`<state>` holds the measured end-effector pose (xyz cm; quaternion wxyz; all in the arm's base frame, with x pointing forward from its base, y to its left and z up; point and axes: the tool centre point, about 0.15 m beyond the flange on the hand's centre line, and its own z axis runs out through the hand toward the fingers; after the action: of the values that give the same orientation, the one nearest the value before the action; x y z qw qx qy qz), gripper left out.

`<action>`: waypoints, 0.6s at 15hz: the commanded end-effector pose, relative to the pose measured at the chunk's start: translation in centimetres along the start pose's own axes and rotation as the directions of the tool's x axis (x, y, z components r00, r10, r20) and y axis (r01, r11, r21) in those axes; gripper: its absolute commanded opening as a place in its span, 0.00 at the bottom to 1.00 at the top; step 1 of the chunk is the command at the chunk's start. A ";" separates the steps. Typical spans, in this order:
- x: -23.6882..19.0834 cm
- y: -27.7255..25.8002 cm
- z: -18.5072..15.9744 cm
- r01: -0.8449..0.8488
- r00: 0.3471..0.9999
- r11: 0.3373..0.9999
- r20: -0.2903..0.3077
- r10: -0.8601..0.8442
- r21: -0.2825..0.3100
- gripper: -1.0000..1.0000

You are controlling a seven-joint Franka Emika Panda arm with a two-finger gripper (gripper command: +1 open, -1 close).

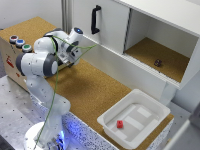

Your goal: Pull the drawer

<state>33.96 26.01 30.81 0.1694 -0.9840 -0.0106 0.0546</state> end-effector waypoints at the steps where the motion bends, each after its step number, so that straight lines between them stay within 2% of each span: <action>1: -3.6 6.6 4.7 0.049 0.996 0.998 -0.078 -0.045 0.049 1.00; 5: -4.6 4.9 2.8 0.061 0.991 0.997 -0.126 -0.054 0.051 1.00; 9: -4.5 4.8 1.1 0.050 0.987 0.999 -0.153 -0.050 -0.001 1.00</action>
<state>31.48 22.75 27.57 0.1618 -0.9854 -0.0313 0.0426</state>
